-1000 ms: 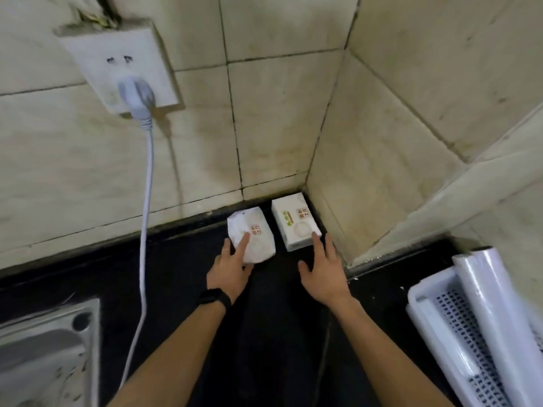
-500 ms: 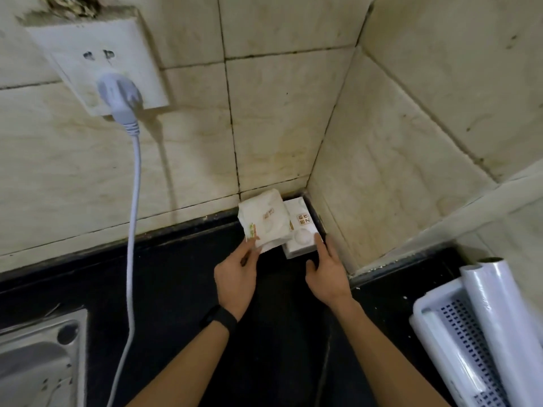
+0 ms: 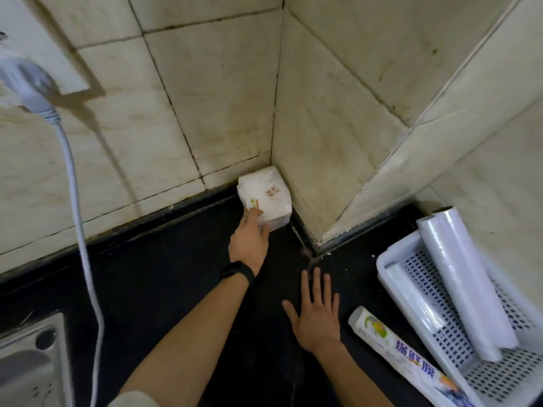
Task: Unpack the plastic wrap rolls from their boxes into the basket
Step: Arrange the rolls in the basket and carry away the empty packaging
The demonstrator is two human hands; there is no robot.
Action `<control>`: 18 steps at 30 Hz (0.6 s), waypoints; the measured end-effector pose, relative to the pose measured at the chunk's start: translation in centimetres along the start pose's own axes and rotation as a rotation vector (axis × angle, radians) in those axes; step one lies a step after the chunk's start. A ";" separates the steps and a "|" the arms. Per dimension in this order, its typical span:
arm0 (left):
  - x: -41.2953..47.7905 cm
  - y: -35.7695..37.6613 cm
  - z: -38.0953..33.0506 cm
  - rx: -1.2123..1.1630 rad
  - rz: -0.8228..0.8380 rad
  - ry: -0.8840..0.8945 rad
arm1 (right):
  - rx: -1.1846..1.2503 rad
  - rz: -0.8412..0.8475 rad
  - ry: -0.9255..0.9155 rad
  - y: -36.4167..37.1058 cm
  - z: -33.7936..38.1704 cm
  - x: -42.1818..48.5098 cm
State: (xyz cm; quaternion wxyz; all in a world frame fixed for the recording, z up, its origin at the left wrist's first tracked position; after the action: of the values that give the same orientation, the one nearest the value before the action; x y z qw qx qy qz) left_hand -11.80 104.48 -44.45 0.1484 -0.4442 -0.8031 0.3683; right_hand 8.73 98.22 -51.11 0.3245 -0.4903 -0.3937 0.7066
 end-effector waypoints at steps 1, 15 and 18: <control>0.0 0.0 0.1 0.046 0.003 0.004 | -0.001 0.004 -0.003 0.2 -0.1 0.0; -4.4 -1.4 -0.3 -0.010 0.073 -0.054 | 0.474 0.083 -0.006 -6.5 -0.3 -3.8; -8.6 -0.1 -0.6 0.013 0.175 0.050 | 0.643 -0.037 0.089 -5.4 -2.6 -10.5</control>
State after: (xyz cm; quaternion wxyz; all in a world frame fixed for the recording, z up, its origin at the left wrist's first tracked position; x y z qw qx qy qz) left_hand -6.69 97.64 -43.15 0.1385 -0.5208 -0.7550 0.3736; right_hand 14.84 92.56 -42.36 0.4924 -0.3856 -0.1447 0.7668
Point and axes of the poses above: each hand's wrist, its own x-axis towards the middle knuckle, its own y-axis out of the palm, z = x × y, the point moved 2 cm from there along x, towards the middle knuckle, and after that the axes turned 1 degree about -z, right-handed, at the moved point
